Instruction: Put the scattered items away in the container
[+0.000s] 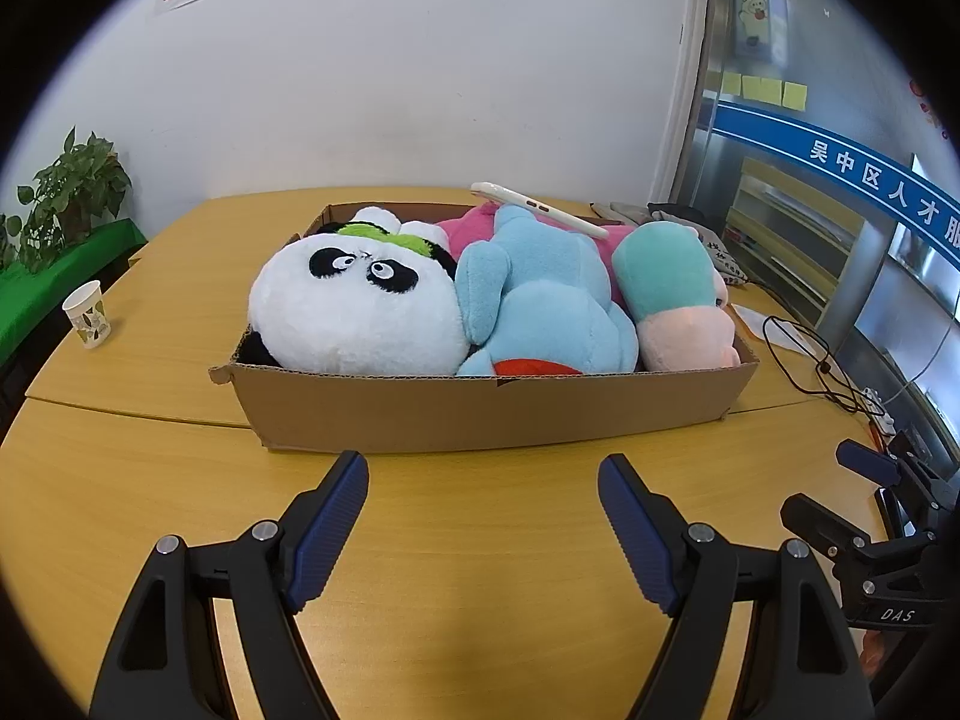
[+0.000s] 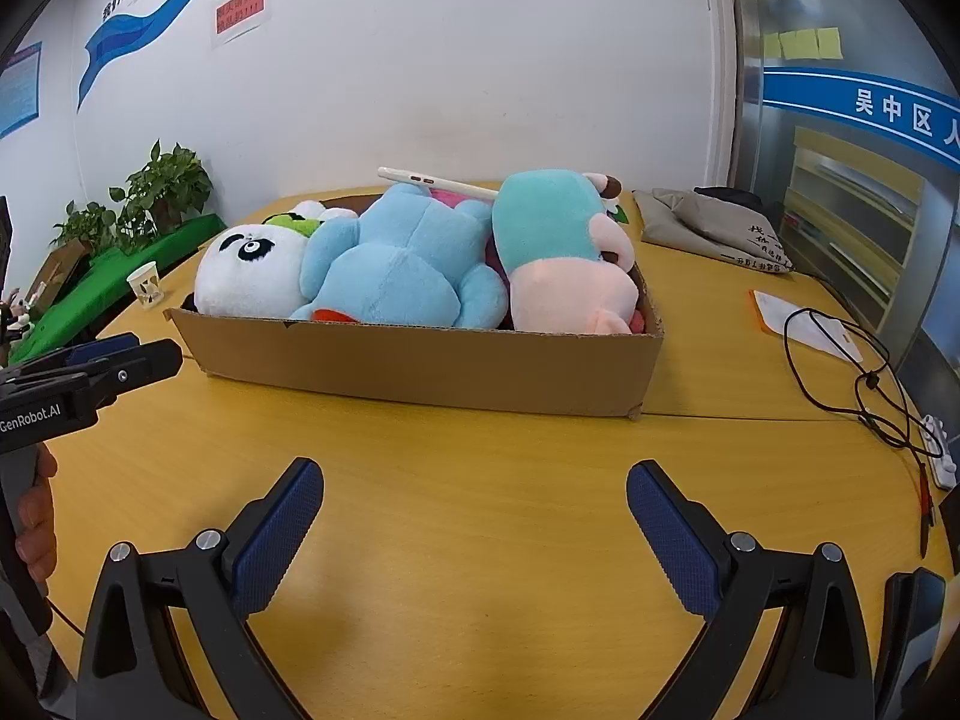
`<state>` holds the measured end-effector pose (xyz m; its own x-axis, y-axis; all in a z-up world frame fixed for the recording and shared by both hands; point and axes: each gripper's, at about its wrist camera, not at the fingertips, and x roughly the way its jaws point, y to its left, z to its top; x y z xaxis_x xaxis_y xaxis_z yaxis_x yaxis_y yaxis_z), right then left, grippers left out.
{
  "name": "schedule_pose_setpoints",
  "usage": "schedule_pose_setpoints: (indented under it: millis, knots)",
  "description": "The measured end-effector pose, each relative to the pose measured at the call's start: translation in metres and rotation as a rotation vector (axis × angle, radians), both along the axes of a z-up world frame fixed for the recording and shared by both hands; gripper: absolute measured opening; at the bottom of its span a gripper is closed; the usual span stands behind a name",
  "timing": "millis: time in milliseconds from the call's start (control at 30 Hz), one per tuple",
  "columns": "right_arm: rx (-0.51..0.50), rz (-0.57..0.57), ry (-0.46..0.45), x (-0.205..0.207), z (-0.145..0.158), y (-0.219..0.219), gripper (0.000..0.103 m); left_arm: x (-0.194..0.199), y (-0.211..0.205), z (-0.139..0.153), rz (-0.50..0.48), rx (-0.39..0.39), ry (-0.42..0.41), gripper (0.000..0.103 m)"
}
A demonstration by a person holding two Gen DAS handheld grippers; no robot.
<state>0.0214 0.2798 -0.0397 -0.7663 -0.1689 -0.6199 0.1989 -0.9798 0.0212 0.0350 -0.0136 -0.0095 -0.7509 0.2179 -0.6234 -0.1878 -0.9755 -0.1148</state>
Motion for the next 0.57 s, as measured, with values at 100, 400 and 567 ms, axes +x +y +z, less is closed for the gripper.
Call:
schedule_pose_setpoints:
  millis: [100,400,567]
  knots:
    - [-0.004,0.000,-0.003,-0.0003,-0.0004,-0.0002,0.103,0.0010,-0.0004,0.0011,0.010,-0.011,0.011,0.079]
    - [0.000,-0.001,-0.006,-0.0013,-0.0022,-0.0018,0.103,-0.0006,-0.0014,-0.0038,0.003,-0.007,-0.030,0.079]
    - [0.004,0.002,-0.008,-0.0020,-0.0029,-0.0019,0.103,-0.0013,-0.0018,-0.0072,0.018,-0.024,-0.052,0.079]
